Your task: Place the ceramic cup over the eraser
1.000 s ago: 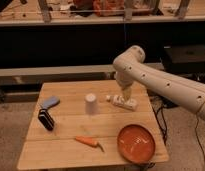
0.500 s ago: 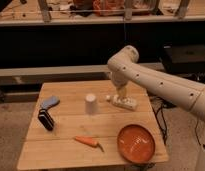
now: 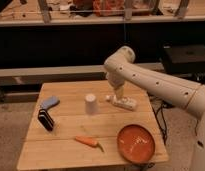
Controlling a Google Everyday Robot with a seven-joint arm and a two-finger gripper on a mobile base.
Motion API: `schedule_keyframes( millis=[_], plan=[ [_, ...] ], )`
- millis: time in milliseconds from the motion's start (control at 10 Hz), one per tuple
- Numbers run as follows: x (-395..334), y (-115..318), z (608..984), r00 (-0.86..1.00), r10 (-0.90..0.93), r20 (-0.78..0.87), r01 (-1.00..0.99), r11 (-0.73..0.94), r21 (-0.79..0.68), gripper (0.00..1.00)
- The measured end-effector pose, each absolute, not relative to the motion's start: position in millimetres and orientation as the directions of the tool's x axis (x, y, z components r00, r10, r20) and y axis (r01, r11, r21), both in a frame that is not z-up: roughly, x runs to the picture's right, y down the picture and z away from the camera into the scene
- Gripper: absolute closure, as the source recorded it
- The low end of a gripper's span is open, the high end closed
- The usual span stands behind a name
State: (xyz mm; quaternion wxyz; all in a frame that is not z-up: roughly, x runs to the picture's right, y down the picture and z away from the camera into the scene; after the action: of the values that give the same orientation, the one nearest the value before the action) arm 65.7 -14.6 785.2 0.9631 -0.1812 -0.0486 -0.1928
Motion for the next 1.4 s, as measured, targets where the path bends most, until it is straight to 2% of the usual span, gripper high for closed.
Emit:
schedule_keyframes(
  millis=[1400],
  plan=[
    [7,-6,802,0.875,-0.419,0.242,0.480,0.818,-0.318,0.20]
  ],
)
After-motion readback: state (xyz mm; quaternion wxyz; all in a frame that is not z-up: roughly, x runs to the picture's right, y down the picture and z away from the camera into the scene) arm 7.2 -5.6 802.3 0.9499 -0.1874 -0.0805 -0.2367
